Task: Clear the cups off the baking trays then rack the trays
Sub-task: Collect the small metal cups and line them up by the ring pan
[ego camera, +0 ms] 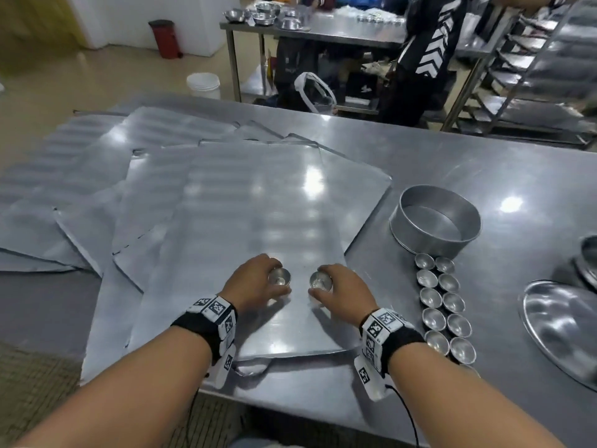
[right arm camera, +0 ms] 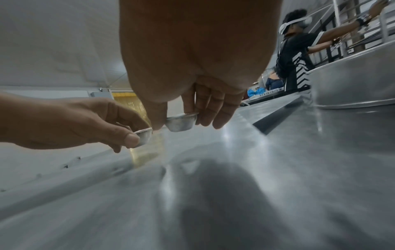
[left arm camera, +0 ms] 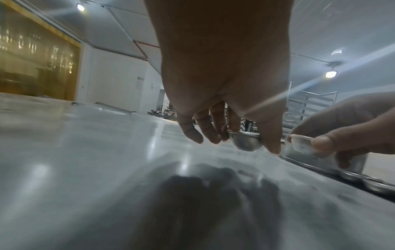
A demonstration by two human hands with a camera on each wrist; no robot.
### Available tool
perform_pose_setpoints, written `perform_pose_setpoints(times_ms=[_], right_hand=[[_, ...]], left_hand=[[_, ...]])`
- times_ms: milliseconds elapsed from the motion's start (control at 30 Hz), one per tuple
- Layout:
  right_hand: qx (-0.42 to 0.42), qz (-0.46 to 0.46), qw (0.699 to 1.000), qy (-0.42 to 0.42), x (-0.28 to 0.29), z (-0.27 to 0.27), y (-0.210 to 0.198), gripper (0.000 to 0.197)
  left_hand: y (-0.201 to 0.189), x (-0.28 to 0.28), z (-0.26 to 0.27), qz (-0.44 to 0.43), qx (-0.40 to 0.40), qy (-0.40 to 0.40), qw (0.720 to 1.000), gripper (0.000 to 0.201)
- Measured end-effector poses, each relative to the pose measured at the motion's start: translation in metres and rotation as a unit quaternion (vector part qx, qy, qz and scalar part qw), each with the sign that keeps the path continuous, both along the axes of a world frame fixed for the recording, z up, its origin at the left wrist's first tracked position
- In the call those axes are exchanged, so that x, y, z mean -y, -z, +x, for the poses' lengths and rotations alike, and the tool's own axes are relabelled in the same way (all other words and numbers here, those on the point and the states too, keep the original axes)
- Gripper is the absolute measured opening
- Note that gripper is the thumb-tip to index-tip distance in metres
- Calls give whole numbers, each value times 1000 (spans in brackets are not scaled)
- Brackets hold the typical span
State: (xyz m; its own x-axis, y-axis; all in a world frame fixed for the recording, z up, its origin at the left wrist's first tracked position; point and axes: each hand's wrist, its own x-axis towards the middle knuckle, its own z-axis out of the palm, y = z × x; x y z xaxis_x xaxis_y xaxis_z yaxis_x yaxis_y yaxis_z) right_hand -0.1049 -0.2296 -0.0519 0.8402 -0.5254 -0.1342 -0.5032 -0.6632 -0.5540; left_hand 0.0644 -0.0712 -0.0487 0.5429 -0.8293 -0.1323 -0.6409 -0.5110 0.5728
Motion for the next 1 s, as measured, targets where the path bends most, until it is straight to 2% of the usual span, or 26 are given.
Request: perform_pose_setpoints(times_ms=[233,467,567,733,867,1000], right_hand=[[53,-14,998,36,38,-124,-11,55],[20,-13,995,94,57,-236,-11,54],[2,-16,993,119,58,-264,-5,54],[18,0,990,143,55,-292,4,49],[10,5,988,156,47,-311,12,56],[4,7,988,156,35,-327,23,58]], left_hand=[[-4,61,-114,-22,25,63,997,47],[3,97,-219,-33,8,115,993,47],[8,103,-245,-24,9,136,990,50],[14,102,-272,-14,16,167,986,50],[25,95,-284,1,-4,178,984,57],[42,84,-295,23,-18,184,982,56]])
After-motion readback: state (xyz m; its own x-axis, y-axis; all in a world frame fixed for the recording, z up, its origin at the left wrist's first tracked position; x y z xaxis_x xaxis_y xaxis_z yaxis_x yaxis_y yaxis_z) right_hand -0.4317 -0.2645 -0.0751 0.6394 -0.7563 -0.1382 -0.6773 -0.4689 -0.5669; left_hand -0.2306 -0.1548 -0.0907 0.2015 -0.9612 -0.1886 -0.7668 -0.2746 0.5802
